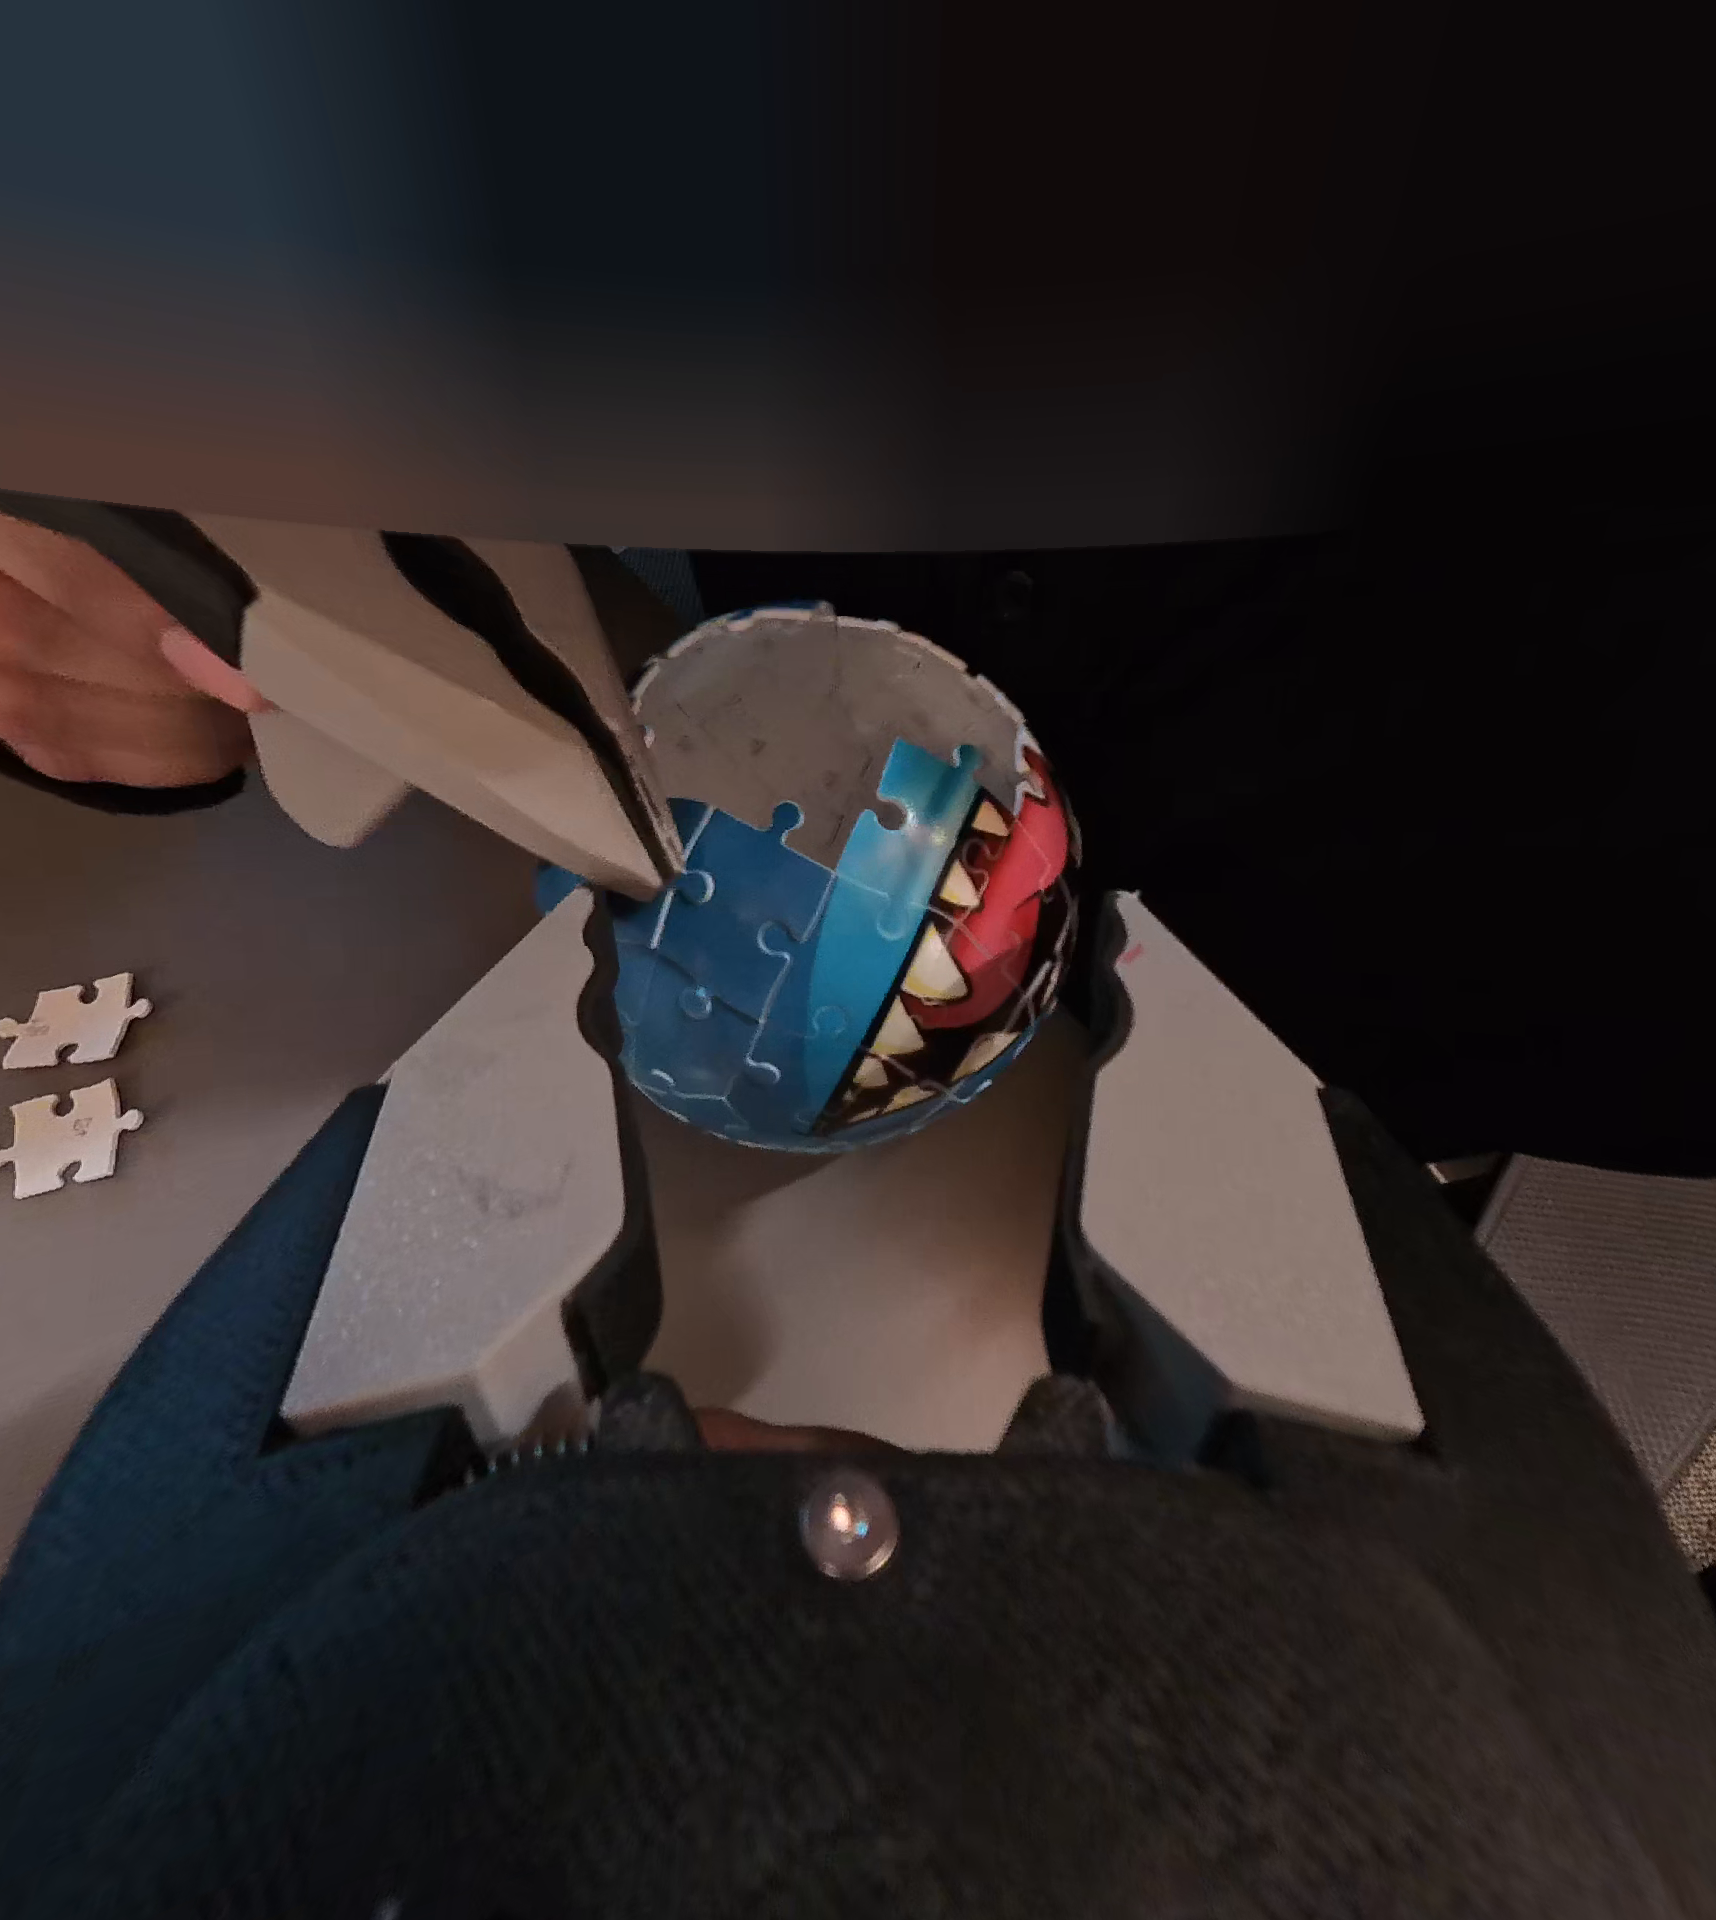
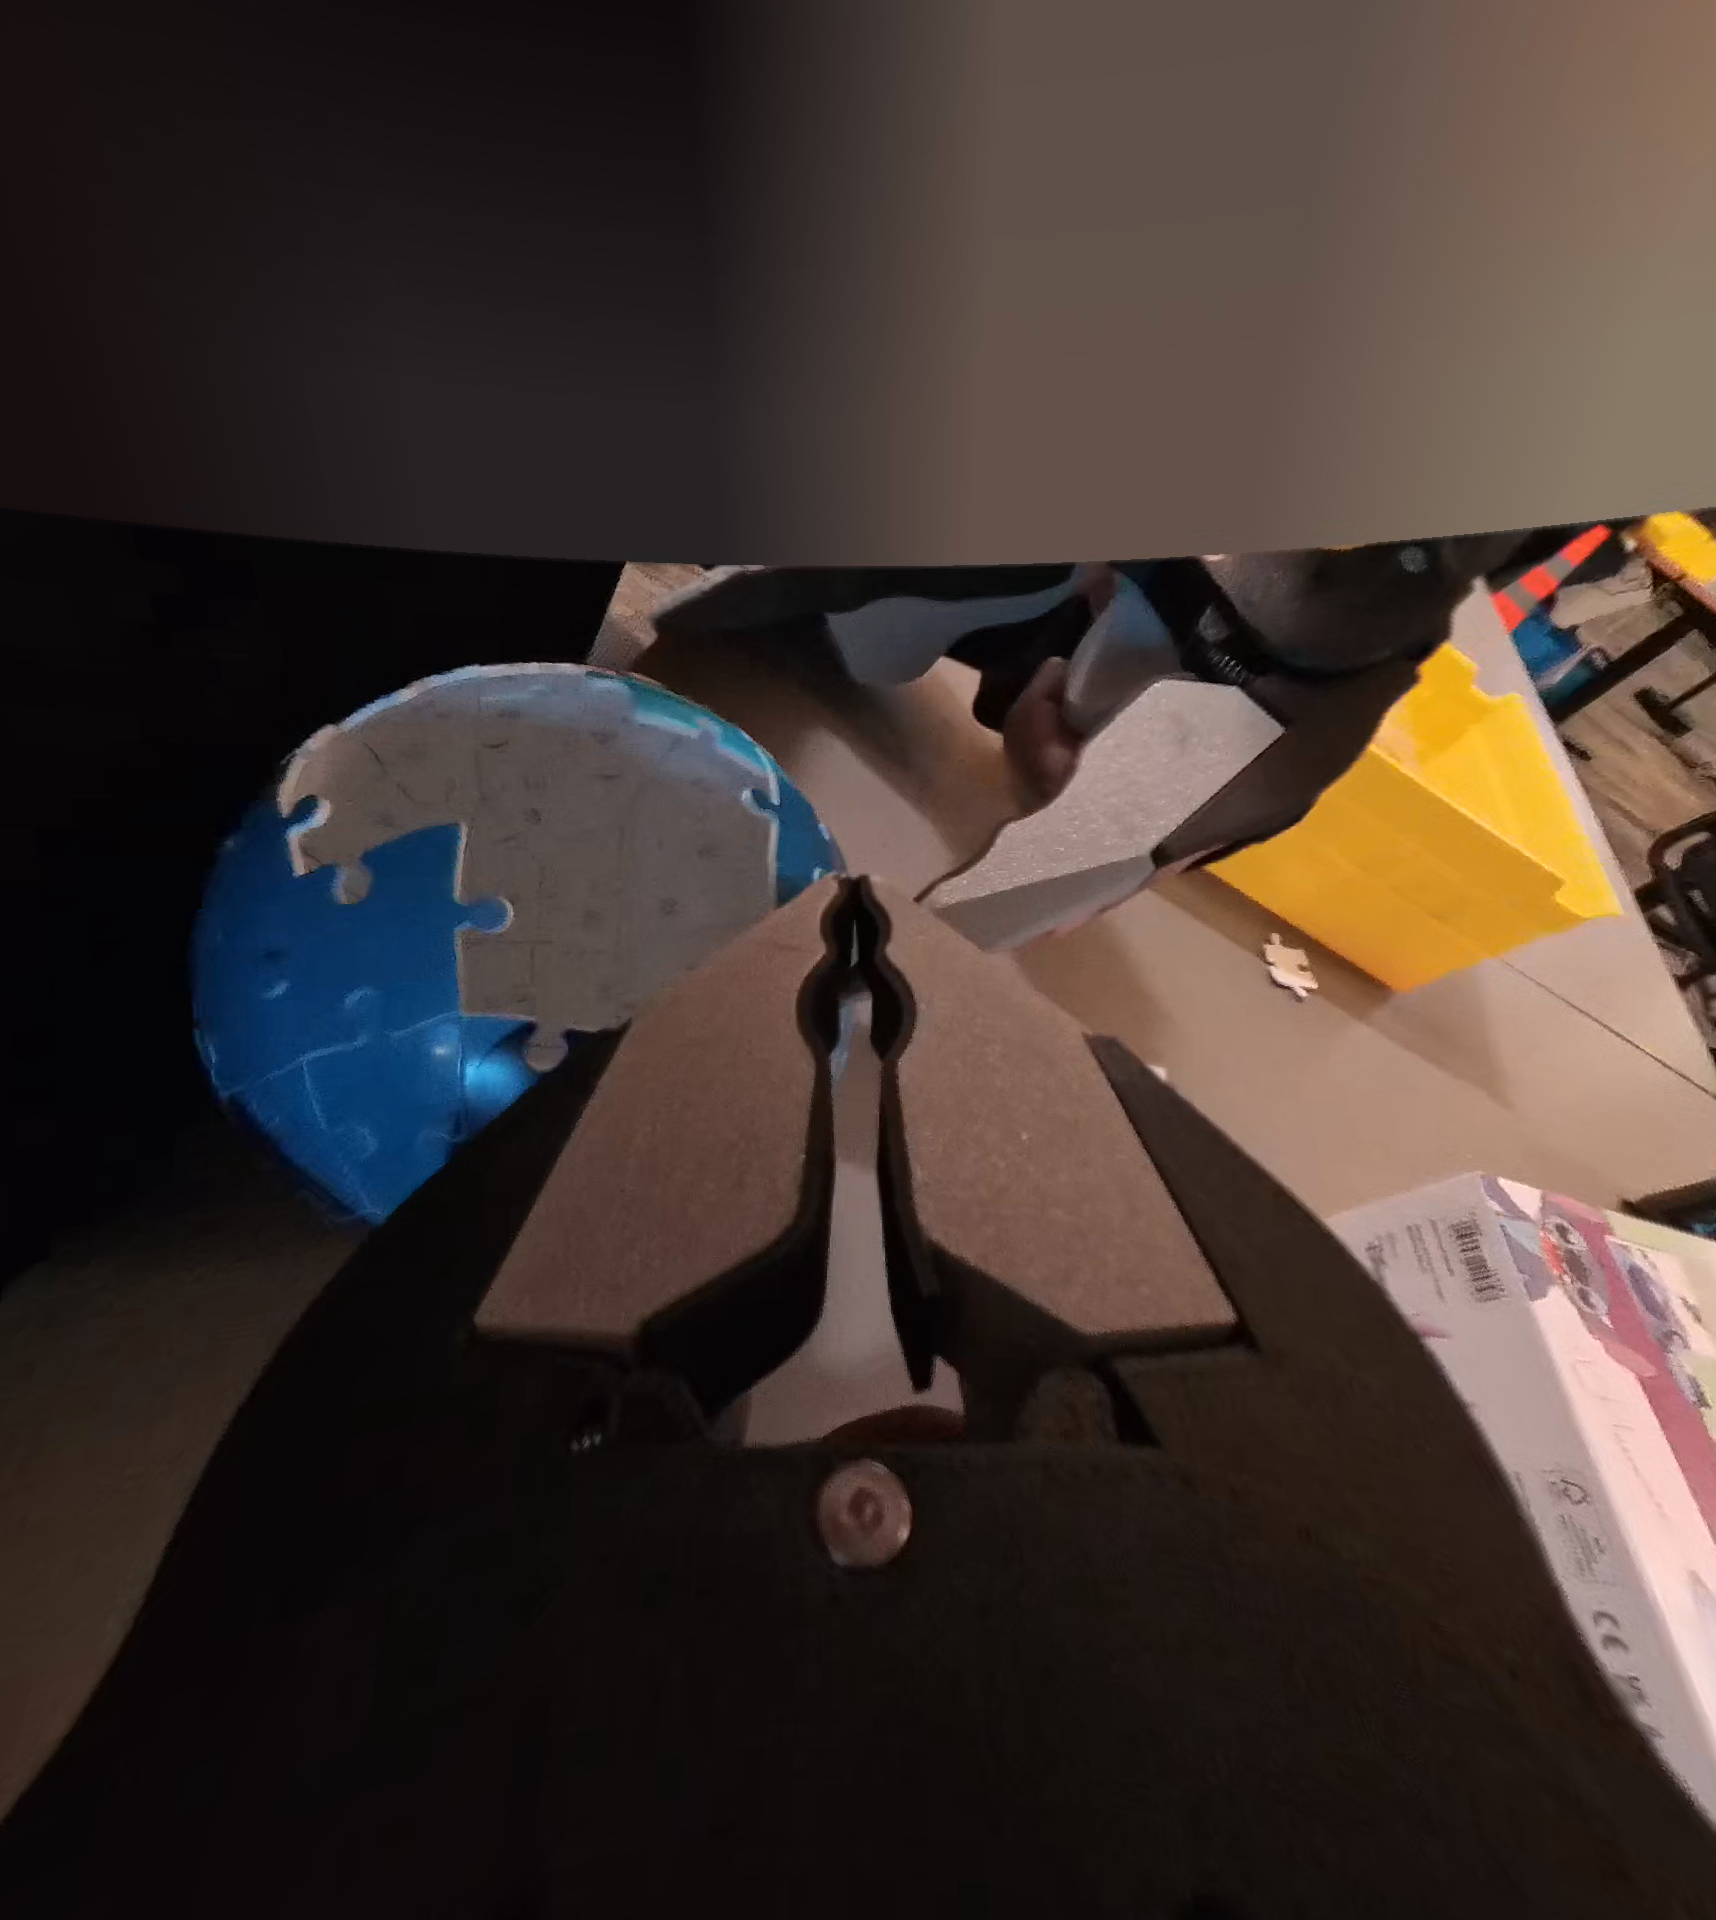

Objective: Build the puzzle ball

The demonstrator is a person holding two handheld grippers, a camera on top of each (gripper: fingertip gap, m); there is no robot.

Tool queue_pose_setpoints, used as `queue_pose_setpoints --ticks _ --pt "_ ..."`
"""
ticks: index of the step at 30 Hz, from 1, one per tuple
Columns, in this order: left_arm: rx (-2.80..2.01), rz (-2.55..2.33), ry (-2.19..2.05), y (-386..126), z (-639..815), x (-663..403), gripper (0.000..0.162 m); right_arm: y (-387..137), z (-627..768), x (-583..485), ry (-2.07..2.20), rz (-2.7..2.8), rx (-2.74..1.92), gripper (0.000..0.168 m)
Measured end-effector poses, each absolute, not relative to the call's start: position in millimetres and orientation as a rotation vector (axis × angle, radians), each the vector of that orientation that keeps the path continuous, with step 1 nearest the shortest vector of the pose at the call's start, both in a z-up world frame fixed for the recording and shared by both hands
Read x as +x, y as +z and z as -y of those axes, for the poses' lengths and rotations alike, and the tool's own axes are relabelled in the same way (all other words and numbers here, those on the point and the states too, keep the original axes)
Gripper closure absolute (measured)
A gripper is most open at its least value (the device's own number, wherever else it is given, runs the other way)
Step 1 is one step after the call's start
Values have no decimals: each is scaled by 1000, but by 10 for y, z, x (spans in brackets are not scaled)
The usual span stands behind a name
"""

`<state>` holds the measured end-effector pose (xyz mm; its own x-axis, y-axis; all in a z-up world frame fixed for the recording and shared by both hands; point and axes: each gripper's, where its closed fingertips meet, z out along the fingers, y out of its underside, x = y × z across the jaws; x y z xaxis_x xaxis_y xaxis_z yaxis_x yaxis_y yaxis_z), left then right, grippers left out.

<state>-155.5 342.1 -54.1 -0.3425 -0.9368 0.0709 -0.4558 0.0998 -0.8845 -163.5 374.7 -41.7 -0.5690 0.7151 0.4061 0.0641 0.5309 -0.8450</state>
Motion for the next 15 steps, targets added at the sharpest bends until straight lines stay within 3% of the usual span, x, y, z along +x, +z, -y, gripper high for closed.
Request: queue_pose_setpoints --ticks 15 --pt "-1360 -1868 -1173 -550 -3411 -1554 69 -291 -3796 -1607 1052 1940 -605 168"
